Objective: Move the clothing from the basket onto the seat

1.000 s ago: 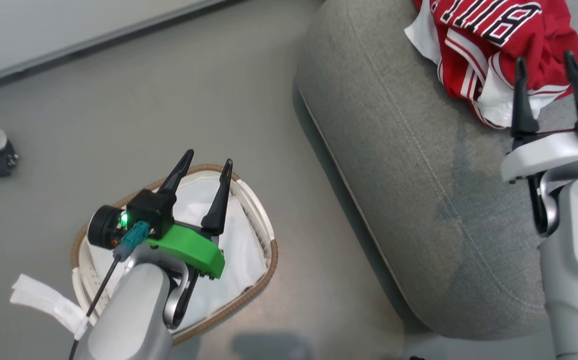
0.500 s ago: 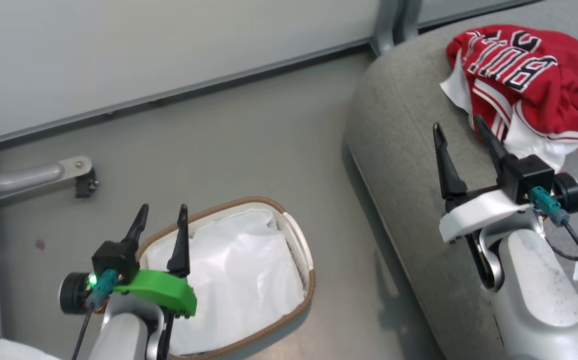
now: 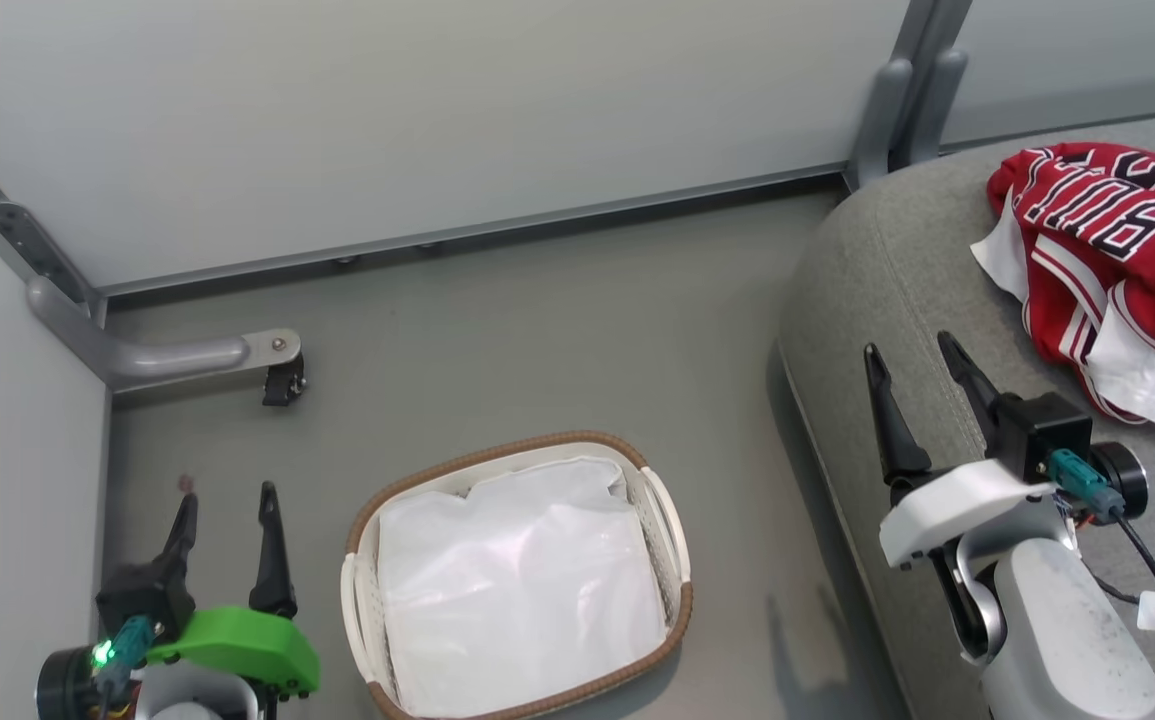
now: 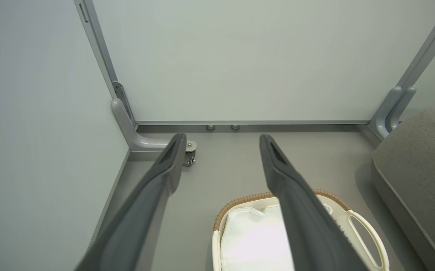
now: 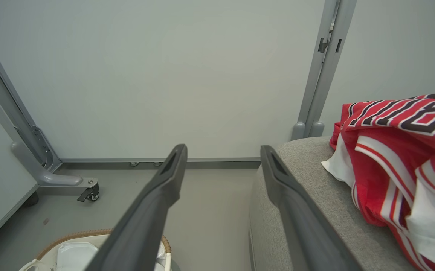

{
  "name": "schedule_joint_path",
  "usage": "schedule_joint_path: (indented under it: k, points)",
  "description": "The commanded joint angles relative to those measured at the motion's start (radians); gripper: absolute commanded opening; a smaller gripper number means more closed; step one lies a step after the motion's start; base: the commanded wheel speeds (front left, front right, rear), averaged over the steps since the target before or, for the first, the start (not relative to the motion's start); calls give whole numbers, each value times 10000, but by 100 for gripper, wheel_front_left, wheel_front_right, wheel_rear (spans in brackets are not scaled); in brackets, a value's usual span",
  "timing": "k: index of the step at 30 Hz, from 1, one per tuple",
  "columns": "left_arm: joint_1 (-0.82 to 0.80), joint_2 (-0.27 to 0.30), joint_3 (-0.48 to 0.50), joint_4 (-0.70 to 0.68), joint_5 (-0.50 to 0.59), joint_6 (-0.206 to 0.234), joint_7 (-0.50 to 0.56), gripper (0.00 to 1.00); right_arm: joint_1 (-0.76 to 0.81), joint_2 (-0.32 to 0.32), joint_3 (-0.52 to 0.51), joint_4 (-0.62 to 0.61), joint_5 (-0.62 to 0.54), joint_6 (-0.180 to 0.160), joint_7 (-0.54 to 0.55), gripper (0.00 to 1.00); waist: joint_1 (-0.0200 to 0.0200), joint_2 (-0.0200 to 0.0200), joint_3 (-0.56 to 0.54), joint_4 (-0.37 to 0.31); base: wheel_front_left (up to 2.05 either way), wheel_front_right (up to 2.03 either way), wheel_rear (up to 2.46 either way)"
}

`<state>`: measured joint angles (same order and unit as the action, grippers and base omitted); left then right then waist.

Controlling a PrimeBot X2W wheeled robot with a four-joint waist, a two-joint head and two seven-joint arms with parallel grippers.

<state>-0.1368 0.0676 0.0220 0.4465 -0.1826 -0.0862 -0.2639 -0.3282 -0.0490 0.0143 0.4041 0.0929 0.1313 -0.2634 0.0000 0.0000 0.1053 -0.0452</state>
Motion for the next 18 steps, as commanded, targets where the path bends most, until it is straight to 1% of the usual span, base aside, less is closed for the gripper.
schedule_joint_path:
  k: [1,5,12,13,17,18]
  points:
    - [233,-39,142,-11,40,-31,-8,100,225,-44,-30,23,70,-11,-19,100,0,0,-237,145,0,0,0]
    - [520,-72,445,1,76,-116,-8,100,514,-43,-3,111,170,-11,-19,100,0,0,-412,126,0,0,0]
    - [1049,-140,814,210,-240,-289,-8,100,918,-42,123,278,263,-11,-19,100,0,0,-657,77,0,0,0]
    - [951,-142,788,212,-179,-280,1,0,821,2,121,277,185,0,0,0,0,0,-643,88,0,0,0]
    - [1035,-238,767,563,-195,-280,34,0,1084,73,110,613,210,2,32,0,0,0,-652,90,0,0,0]
    - [974,-236,820,576,-387,-283,130,0,1056,71,46,627,421,2,122,0,0,0,-655,93,0,0,0]
